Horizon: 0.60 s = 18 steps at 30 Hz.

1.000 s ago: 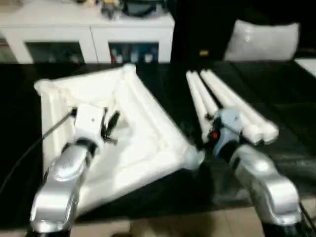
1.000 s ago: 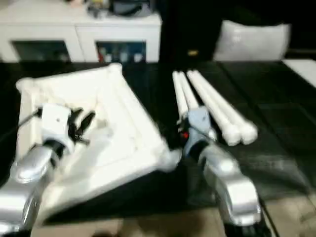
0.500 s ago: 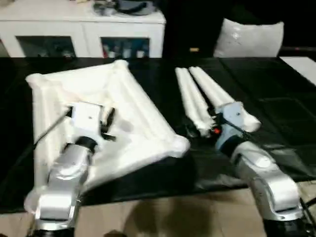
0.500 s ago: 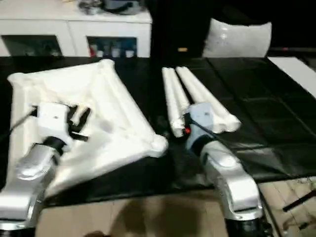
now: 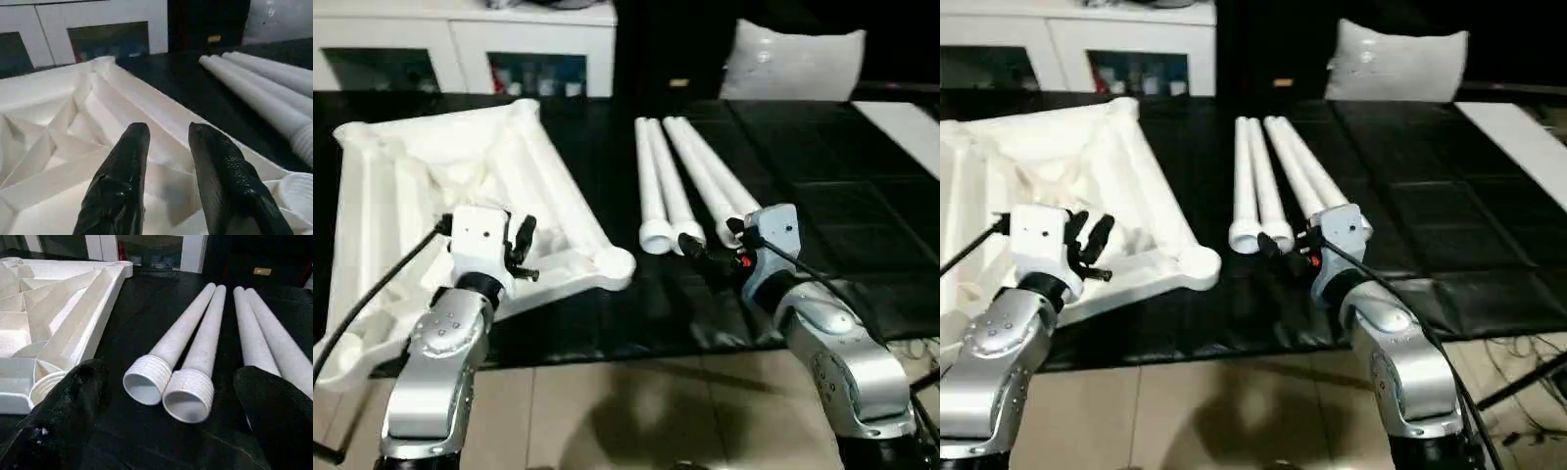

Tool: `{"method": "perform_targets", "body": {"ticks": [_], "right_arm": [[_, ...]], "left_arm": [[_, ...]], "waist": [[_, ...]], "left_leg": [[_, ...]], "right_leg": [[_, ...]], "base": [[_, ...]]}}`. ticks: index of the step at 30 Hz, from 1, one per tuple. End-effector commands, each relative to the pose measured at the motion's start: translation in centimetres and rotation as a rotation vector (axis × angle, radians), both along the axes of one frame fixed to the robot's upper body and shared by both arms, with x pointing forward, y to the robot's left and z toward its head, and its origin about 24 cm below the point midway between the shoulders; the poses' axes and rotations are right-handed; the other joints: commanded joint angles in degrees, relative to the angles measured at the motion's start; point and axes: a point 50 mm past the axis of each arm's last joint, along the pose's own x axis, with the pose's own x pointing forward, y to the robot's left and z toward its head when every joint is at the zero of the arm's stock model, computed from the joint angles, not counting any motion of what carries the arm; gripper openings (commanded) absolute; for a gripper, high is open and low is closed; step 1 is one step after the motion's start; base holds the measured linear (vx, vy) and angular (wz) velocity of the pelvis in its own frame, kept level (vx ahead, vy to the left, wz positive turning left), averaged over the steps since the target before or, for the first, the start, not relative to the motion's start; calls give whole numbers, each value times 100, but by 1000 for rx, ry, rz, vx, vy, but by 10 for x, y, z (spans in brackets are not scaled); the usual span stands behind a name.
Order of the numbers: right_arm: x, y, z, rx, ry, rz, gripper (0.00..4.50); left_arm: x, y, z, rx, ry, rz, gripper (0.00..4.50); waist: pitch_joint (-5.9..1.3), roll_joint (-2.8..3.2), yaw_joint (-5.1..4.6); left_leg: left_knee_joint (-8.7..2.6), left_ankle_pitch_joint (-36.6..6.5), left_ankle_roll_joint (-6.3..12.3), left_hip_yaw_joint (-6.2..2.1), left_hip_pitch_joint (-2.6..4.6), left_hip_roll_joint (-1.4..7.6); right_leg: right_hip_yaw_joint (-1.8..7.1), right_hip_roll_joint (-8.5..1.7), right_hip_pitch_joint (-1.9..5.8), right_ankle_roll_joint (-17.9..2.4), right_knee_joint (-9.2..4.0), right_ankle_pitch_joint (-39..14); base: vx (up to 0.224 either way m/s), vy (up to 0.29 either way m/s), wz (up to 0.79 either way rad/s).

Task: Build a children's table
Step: Move table base

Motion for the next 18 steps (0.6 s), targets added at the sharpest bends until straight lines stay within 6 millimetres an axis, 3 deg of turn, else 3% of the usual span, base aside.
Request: {"method": "perform_targets", "body": {"ticks": [1,2,3,4,5,6,7,8,9,10,11,12,13,14,15,16,17,18], "right_arm": [[1,4,4,11,-19,32,450],[1,5,5,10,-22,38,450],[1,4,5,10,-22,38,450],[1,4,5,9,-23,36,450],[1,4,5,9,-21,30,450],[2,3,5,7,-21,27,450],[2,3,5,7,-21,27,450],[2,3,4,5,-19,25,450],[2,3,4,4,-18,21,450],[2,3,4,2,-18,20,450],[2,3,3,-3,-17,19,450],[2,3,3,-5,-16,20,450],[2,3,3,-5,-16,20,450],[2,3,3,-8,-15,19,450],[2,3,3,-10,-16,18,450],[2,3,3,-11,-16,18,450],[3,3,3,-16,-17,14,450],[3,3,3,-19,-18,11,450]], "left_arm": [[-1,1,5,-19,-14,-4,187],[-1,1,5,-30,-14,-8,192],[-1,1,6,-33,-17,-9,192],[-1,1,7,-35,-19,-11,196],[-1,2,7,-30,-22,-9,206],[-1,2,7,-27,-22,-9,220],[-1,2,7,-27,-22,-9,231],[-1,2,7,-20,-22,-10,231],[-1,2,7,-19,-22,-11,240],[-1,2,7,-18,-22,-12,240],[-1,2,7,-14,-22,-15,264],[-1,2,7,-13,-22,-17,273],[-1,2,7,-12,-22,-17,276],[-1,2,7,-11,-21,-20,278],[-1,2,7,-11,-21,-23,278],[-1,1,7,-11,-21,-25,284],[0,1,7,-6,-22,-28,308],[0,1,7,-2,-22,-29,308]], "waist": [[-160,113,42],[-88,115,-16],[-88,115,-16],[-16,125,-76],[-14,106,-109],[17,163,-160],[49,246,-145],[46,433,-225],[22,486,-286],[63,408,-325],[179,373,-281],[180,270,-197],[153,123,-119],[103,131,0],[-92,83,180],[-160,130,228],[-207,207,207],[-327,309,81]], "left_leg": [[-585,-805,426,-153,-192,224],[-537,-1813,460,-305,-188,129],[-537,-1813,460,-305,-188,129],[-317,-2355,269,-257,-12,74],[-236,-2379,268,-219,-5,52],[-149,-2517,254,-192,-13,72],[-174,-2671,219,-191,9,106],[-658,-3866,-33,-287,-43,325],[-841,-4474,-124,-352,368,631],[-991,-4767,-91,-501,483,778],[-1053,-4935,-134,-411,611,843],[-865,-4702,-176,-150,678,577],[-531,-3615,-19,105,553,237],[-409,-2701,158,176,393,169],[-236,-975,545,170,50,164],[-333,-99,787,185,-19,155],[-444,195,820,172,21,182],[-509,980,1104,35,365,196]], "right_leg": [[135,-531,509,-447,-541,-1801],[-131,-716,586,-354,-769,-3704],[-131,-716,586,-354,-769,-3704],[-423,-852,579,-239,-1072,-5258],[-529,-872,621,-209,-1145,-5478],[-779,-913,761,-163,-1246,-5670],[-879,-892,801,-178,-1259,-5600],[-818,-408,1004,-255,-621,-4199],[-624,-241,764,-359,-343,-3250],[-504,-230,686,-445,-179,-2440],[-365,-257,470,-585,-162,-1762],[-230,-336,426,-652,-529,-2444],[1,-541,565,-777,-875,-3841],[174,-685,798,-779,-990,-4356],[430,-833,1240,-801,-1058,-4073],[306,-603,1272,-974,-925,-2770],[167,-440,1240,-1014,-810,-2049],[-81,-85,1025,-953,-485,-538]], "base": [[-56,-60,32],[-56,-60,32],[-39,-31,53],[-14,-7,28],[-21,-10,61],[1,9,66],[38,19,98],[45,23,66],[124,-37,48],[143,-48,23],[143,-48,23],[126,-15,13],[139,-9,1],[139,-9,1],[194,13,-1],[224,22,9],[224,22,9],[263,2,10]]}}
